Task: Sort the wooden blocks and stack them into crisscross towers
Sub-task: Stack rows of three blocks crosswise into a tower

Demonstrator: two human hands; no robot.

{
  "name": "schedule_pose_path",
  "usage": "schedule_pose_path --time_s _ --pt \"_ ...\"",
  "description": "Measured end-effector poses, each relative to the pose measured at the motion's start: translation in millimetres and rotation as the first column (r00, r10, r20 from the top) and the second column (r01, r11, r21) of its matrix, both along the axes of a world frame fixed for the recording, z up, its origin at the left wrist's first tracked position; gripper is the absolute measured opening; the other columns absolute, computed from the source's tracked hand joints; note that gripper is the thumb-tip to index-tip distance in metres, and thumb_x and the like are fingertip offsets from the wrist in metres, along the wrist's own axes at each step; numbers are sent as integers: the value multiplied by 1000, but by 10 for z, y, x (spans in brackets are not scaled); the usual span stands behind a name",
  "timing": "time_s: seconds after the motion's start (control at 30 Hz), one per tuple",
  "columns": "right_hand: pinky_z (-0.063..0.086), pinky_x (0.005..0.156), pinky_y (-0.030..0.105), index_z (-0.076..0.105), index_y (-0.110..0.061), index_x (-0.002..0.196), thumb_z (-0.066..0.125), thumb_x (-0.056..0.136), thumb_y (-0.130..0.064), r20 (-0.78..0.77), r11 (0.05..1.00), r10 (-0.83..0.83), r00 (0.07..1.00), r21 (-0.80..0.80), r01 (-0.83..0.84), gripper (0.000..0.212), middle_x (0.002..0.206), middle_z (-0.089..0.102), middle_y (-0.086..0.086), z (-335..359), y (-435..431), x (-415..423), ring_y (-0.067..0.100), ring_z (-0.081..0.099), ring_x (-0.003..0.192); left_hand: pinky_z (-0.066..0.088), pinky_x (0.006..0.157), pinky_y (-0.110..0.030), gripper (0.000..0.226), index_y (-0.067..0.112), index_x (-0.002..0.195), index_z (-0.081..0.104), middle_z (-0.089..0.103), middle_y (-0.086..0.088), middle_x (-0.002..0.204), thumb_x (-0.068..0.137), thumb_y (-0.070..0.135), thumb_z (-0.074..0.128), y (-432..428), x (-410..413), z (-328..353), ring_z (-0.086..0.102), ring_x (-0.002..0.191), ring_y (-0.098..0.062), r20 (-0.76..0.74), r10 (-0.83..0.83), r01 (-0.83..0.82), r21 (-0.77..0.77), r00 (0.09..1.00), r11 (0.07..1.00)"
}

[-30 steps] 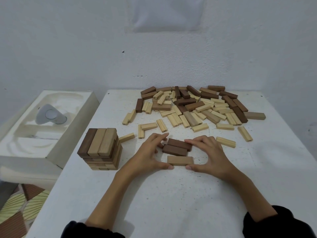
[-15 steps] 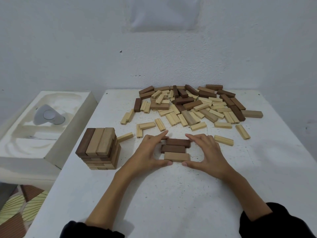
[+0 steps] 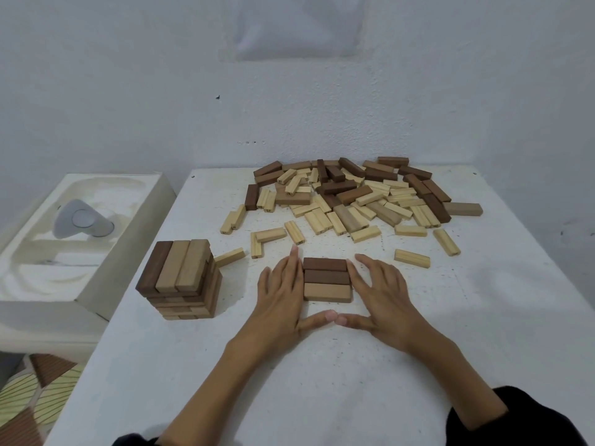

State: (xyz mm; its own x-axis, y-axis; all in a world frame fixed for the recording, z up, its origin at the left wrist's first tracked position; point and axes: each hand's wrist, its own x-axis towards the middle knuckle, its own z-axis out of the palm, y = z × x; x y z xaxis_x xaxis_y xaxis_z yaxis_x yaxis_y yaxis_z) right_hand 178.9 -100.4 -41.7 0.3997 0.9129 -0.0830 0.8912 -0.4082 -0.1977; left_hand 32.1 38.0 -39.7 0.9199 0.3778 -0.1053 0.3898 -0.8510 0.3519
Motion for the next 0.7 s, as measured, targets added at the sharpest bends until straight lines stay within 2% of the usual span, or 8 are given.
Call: schedule_pose_path --time_s 0.13,0.27,0.37,0.43,0.57,0.7 --pt "2 110 32 -5 -28 149 -17 36 -97 -56 999 -38 998 23 39 132 153 2 -6 16 19 38 14 0 134 -18 114 -36 123 18 145 -27 -41 3 148 51 96 -10 24 -3 42 -35 133 -4 -26 -3 2 -33 1000 999" --pt "10 102 25 1 -32 148 -4 35 -101 -184 993 -78 980 71 93 133 147 13 -9 52 2 160 8 9 129 -15 108 -26 135 20 148 -19 -30 6 153 42 101 0 142 -37 122 -27 131 5 -1 43 -43 -97 999 994" --pt "3 111 32 -5 -28 148 -14 30 -99 -143 995 -98 985 -3 98 138 153 -3 -8 72 -48 141 12 -3 135 -20 108 -27 133 19 147 -22 -36 4 150 43 100 -5 140 -61 114 -31 133 -1 -28 28 -31 -98 999 995" --pt "-5 113 35 -11 -28 147 -21 30 -96 -104 998 -47 993 -50 42 136 154 -14 -6 70 -66 60 14 -12 136 -24 109 -30 125 19 146 -23 -38 2 150 49 97 -12 97 -57 96 -32 136 -5 -36 -23 21 -60 999 998" --pt "-7 113 35 -9 -26 148 -24 37 -94 -74 999 23 997 -36 -25 131 154 -12 -5 30 -44 -4 16 -10 138 -27 107 -28 114 26 145 -23 -37 4 150 53 93 -15 75 -41 82 -32 133 1 6 -37 37 -77 999 996" --pt "-5 112 34 -1 -27 149 -21 40 -95 -100 1000 20 995 15 -19 130 155 -4 -5 13 -36 9 16 -5 139 -26 108 -30 117 25 147 -20 -34 3 152 53 94 -13 77 -39 47 -30 136 -2 18 -38 39 -80 999 996"
